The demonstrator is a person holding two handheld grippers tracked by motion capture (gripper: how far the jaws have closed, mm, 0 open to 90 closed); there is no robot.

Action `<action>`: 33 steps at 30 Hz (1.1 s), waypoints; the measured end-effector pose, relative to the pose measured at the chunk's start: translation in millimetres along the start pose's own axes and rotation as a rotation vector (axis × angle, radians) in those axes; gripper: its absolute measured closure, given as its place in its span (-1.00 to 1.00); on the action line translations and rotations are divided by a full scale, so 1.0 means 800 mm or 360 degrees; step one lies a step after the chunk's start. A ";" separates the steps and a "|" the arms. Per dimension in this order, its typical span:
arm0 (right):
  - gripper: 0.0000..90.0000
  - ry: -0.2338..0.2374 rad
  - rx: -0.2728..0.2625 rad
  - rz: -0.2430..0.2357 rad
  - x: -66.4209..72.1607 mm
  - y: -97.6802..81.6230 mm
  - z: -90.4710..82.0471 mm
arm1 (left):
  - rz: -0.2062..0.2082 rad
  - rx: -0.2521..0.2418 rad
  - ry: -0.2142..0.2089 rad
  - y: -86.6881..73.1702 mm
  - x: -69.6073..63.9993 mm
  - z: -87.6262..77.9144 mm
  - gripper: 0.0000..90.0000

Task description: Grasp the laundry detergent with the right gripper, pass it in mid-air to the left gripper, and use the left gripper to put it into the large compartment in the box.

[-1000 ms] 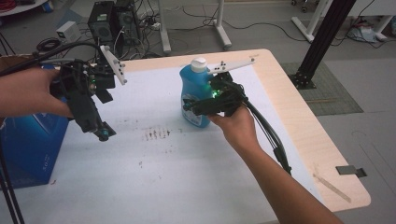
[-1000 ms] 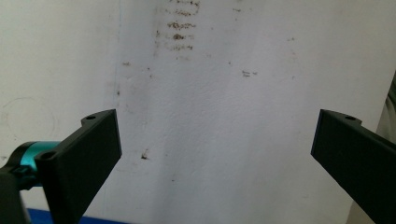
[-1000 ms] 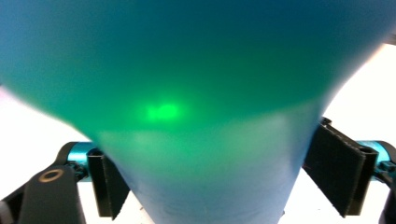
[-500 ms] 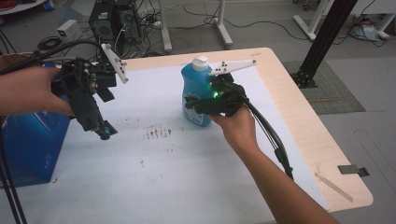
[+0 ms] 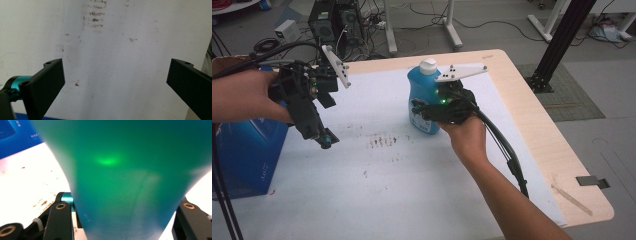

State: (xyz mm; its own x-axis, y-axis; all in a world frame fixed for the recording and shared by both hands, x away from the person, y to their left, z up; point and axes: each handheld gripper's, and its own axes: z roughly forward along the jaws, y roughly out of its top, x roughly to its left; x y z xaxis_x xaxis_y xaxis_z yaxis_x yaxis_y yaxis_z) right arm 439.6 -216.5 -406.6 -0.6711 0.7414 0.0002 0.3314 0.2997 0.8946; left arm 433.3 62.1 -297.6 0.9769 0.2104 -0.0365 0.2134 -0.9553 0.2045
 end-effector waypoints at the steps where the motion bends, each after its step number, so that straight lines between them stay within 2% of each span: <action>1: -0.01 -0.0001 -0.0005 -0.0001 0.001 0.000 0.000 | 0.0000 0.0000 -0.0001 0.000 0.000 0.000 -0.96; 10: 0.03 -0.0023 0.0003 -0.0064 0.006 0.002 -0.001 | -0.0001 -0.0023 -0.0002 0.002 -0.001 -0.001 -0.96; 12: 0.03 0.0001 0.0012 -0.0077 0.007 0.002 -0.003 | 0.0000 -0.0030 -0.0007 0.002 -0.002 -0.002 -0.96; 13: 0.03 0.0040 0.0022 -0.0082 0.007 0.004 -0.005 | 0.0007 -0.0040 -0.0015 0.002 -0.003 -0.004 -0.96; 14: 0.03 0.0040 0.0022 -0.0082 0.007 0.004 -0.005 | 0.0007 -0.0040 -0.0015 0.002 -0.003 -0.004 -0.96; 16: 0.03 0.0094 0.0036 -0.0099 0.006 0.007 -0.009 | 0.0011 -0.0070 -0.0028 0.003 -0.003 -0.007 -0.96; 17: 0.03 0.0146 0.0042 -0.0122 0.005 0.011 -0.013 | 0.0018 -0.0085 -0.0034 0.003 -0.005 -0.010 -0.96; 19: 0.03 0.0208 0.0055 -0.0150 0.004 0.016 -0.017 | 0.0032 -0.0086 -0.0027 0.004 -0.007 -0.014 -0.96; 20: 0.03 0.0208 0.0055 -0.0150 0.004 0.016 -0.017 | 0.0032 -0.0086 -0.0027 0.004 -0.007 -0.014 -0.96; 23: 0.03 0.0296 0.0062 -0.0194 0.005 0.023 -0.025 | 0.0042 -0.0117 -0.0018 0.008 -0.010 -0.023 -0.96; 24: 0.03 0.0363 0.0056 -0.0219 0.005 0.026 -0.030 | 0.0045 -0.0131 -0.0011 0.010 -0.013 -0.029 -0.96; 26: 0.03 0.0434 0.0047 -0.0228 0.004 0.030 -0.036 | 0.0057 -0.0133 -0.0005 0.013 -0.015 -0.035 -0.96; 27: 0.03 0.0434 0.0047 -0.0228 0.004 0.030 -0.036 | 0.0057 -0.0133 -0.0005 0.013 -0.015 -0.035 -0.96; 28: 0.03 0.0508 0.0045 -0.0246 0.005 0.034 -0.041 | 0.0058 -0.0136 -0.0002 0.014 -0.017 -0.038 -0.96; 31: 0.03 0.0625 0.0056 -0.0299 0.010 0.040 -0.046 | 0.0072 -0.0158 -0.0019 0.019 -0.021 -0.044 -0.96; 32: 0.03 0.0625 0.0056 -0.0299 0.010 0.040 -0.046 | 0.0074 -0.0171 -0.0032 0.020 -0.023 -0.047 -0.96; 33: 0.03 0.0666 0.0057 -0.0318 0.012 0.042 -0.047 | 0.0086 -0.0179 -0.0038 0.022 -0.024 -0.049 -0.96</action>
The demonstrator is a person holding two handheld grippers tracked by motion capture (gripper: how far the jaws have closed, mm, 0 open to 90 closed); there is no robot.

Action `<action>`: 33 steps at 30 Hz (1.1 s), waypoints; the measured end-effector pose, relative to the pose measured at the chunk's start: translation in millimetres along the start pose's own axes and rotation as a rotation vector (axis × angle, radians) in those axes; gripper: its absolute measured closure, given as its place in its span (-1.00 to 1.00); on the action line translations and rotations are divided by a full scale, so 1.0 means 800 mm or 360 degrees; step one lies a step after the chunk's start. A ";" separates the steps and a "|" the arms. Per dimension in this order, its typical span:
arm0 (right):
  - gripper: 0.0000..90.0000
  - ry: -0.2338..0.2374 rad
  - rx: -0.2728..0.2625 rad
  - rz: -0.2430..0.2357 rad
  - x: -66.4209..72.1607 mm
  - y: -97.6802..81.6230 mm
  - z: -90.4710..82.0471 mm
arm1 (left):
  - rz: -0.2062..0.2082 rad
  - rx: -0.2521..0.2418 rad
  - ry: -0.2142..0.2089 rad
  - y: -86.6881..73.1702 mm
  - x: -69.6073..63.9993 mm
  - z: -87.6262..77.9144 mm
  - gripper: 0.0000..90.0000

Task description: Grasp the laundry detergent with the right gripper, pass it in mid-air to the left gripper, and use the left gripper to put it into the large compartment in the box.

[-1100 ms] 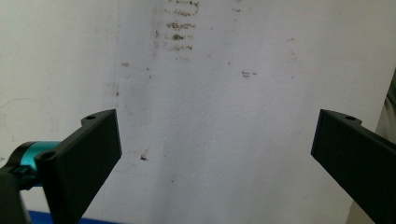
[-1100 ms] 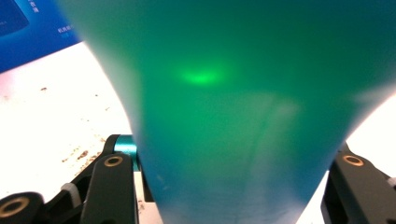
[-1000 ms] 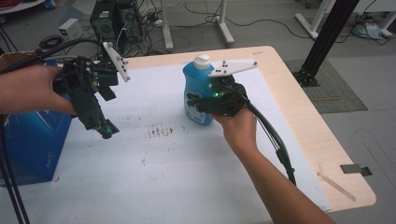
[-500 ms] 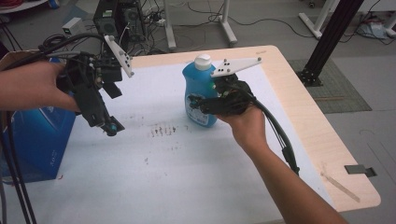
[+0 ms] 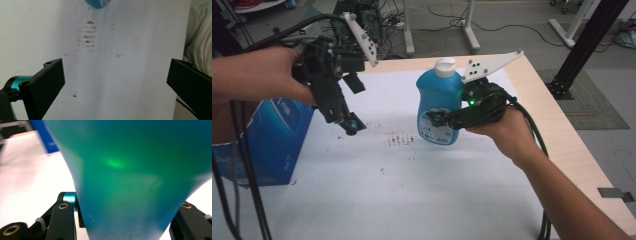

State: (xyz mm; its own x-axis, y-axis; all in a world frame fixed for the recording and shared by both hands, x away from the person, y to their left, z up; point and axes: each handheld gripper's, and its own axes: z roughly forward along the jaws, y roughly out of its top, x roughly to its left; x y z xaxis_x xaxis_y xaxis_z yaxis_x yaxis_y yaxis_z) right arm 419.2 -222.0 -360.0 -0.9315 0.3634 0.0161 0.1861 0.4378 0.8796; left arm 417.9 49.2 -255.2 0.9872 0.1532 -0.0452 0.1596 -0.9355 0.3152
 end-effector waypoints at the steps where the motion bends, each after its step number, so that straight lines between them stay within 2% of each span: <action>1: 0.02 0.0090 0.0002 -0.0030 0.005 0.005 -0.001 | 0.0001 -0.0009 0.0001 0.002 -0.002 -0.001 -0.96; 2: 0.02 0.0133 0.0005 -0.0047 0.007 0.008 -0.001 | 0.0017 -0.0004 -0.0002 0.006 -0.005 -0.004 -0.96; 3: 0.02 0.0133 0.0005 -0.0047 0.007 0.008 -0.001 | 0.0017 -0.0004 -0.0002 0.006 -0.005 -0.004 -0.96; 4: 0.02 0.0210 0.0017 -0.0088 0.012 0.013 -0.001 | 0.0030 -0.0003 -0.0013 0.009 -0.008 -0.006 -0.96; 5: 0.02 0.0210 0.0017 -0.0088 0.012 0.013 -0.001 | 0.0030 -0.0003 -0.0013 0.009 -0.008 -0.006 -0.96; 8: 0.02 0.0315 0.0050 -0.0162 0.018 0.021 0.000 | 0.0064 -0.0016 -0.0031 0.015 -0.015 -0.013 -0.96; 13: 0.03 0.0391 0.0055 -0.0188 0.023 0.024 0.003 | 0.0098 0.0007 -0.0034 0.025 -0.023 -0.021 -0.96; 23: 0.03 0.0456 0.0068 -0.0232 0.035 0.032 0.013 | 0.0147 0.0031 -0.0032 0.052 -0.028 -0.031 -0.96; 33: 0.02 0.0509 0.0083 -0.0262 0.041 0.044 0.027 | 0.0163 0.0064 -0.0040 0.067 -0.030 -0.026 -0.96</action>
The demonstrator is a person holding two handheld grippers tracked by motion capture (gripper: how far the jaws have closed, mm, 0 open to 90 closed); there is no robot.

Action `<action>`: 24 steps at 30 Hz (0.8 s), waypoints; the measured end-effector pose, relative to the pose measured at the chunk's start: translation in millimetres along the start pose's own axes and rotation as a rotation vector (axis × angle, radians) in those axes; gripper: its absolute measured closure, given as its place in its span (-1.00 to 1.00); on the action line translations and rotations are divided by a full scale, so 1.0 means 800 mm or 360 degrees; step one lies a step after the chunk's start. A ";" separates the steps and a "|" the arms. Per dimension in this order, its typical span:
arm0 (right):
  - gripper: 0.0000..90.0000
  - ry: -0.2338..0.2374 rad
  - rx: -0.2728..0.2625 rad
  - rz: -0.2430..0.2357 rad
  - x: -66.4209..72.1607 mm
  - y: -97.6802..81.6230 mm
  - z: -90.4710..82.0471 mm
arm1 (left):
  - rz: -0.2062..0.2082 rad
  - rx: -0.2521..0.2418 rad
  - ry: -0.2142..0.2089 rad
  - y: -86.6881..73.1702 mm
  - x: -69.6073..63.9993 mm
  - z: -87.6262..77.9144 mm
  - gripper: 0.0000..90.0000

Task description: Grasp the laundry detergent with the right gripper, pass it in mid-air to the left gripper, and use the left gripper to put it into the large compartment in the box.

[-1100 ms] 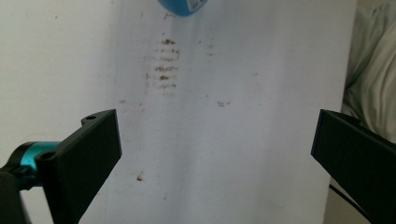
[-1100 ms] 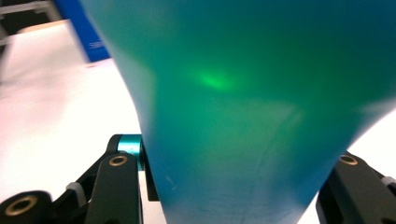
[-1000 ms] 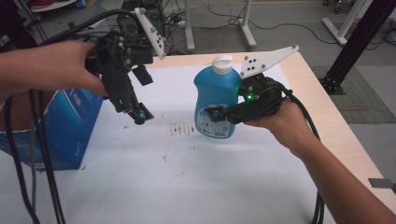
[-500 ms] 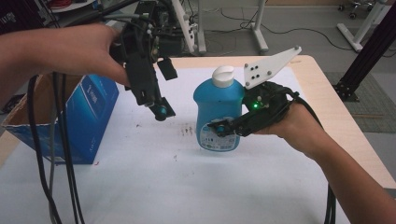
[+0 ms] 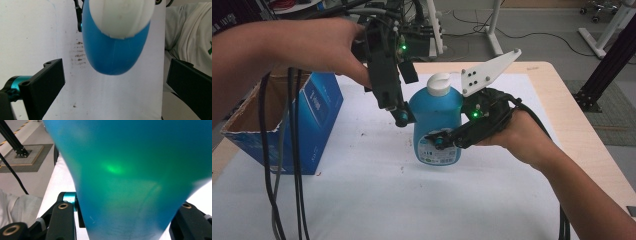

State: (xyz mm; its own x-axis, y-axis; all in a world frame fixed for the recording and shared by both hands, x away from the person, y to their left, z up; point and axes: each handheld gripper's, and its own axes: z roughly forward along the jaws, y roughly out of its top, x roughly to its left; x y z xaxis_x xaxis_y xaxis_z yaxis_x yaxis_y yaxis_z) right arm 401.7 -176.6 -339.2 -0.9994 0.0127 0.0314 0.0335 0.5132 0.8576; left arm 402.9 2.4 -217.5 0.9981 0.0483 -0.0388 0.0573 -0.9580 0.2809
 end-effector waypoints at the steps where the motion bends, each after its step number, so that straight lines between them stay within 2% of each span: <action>1: 0.02 0.0002 0.0000 -0.0002 0.000 0.001 0.002 | -0.0006 -0.0001 -0.0002 0.000 0.000 0.001 -0.96; 14: 0.02 0.0074 0.0038 -0.0040 0.001 0.023 0.031 | 0.0015 0.0018 0.0001 0.008 -0.001 0.005 -0.96; 21: 0.02 0.0087 0.0036 -0.0034 0.001 0.028 0.035 | -0.0004 0.0035 0.0007 0.007 0.002 0.007 -0.96; 24: 0.02 0.0088 0.0033 -0.0031 0.002 0.030 0.035 | 0.0011 0.0046 0.0003 0.007 0.002 0.008 -0.93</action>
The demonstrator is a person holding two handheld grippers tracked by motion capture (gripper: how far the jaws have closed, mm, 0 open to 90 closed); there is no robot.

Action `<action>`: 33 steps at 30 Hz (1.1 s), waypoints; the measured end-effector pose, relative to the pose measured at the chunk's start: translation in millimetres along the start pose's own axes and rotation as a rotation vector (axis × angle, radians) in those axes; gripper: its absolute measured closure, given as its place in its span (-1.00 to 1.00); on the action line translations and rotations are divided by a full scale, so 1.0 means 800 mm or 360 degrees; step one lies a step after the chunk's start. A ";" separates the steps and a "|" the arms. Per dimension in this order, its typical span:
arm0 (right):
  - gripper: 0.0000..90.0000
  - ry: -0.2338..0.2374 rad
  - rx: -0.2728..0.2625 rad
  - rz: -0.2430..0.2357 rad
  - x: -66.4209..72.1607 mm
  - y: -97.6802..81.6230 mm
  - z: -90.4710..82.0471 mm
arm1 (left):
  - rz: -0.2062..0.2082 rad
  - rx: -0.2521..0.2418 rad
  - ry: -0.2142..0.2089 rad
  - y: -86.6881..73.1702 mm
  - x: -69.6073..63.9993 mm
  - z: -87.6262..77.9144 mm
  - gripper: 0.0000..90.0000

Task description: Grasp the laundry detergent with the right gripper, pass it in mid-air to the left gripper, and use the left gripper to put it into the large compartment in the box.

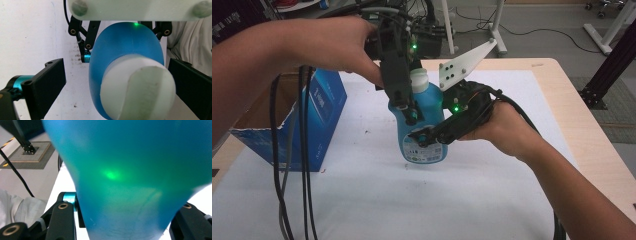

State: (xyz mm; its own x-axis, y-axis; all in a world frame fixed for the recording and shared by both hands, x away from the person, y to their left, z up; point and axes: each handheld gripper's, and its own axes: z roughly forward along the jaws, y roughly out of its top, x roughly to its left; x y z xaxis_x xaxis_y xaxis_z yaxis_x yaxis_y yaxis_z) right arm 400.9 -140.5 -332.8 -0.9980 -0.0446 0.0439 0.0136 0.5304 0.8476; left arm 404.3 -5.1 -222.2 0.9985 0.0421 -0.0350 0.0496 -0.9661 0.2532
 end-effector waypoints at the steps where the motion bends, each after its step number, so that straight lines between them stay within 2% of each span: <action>1: 0.02 0.0000 -0.0001 -0.0001 0.000 0.000 0.000 | 0.0002 0.0005 0.0006 0.001 0.000 0.001 -0.93; 4: 0.02 -0.0001 0.0002 -0.0004 0.000 0.000 0.000 | 0.0001 0.0004 0.0016 0.001 0.000 0.002 -0.93; 7: 0.02 -0.0004 0.0001 -0.0004 0.000 0.000 0.000 | 0.0021 0.0000 -0.0021 0.002 0.000 0.003 -0.77; 20: 0.02 0.0005 -0.0013 -0.0012 0.000 0.001 0.002 | 0.0039 0.0026 -0.0044 0.003 0.000 0.007 -0.54; 28: 0.02 0.0000 -0.0007 -0.0013 0.000 0.001 0.002 | 0.0056 0.0016 -0.0053 0.004 0.001 0.007 -0.45; 33: 0.02 0.0002 -0.0007 -0.0002 0.000 0.001 0.002 | 0.0073 0.0007 -0.0060 0.004 0.000 0.007 -0.31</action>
State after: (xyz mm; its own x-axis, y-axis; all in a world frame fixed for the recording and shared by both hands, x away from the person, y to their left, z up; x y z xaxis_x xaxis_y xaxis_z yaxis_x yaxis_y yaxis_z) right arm 400.6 -138.7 -333.0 -0.9980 -0.0463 0.0433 0.0124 0.5268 0.8499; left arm 404.6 -10.0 -226.9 0.9981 -0.0116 -0.0598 0.0038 -0.9679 0.2514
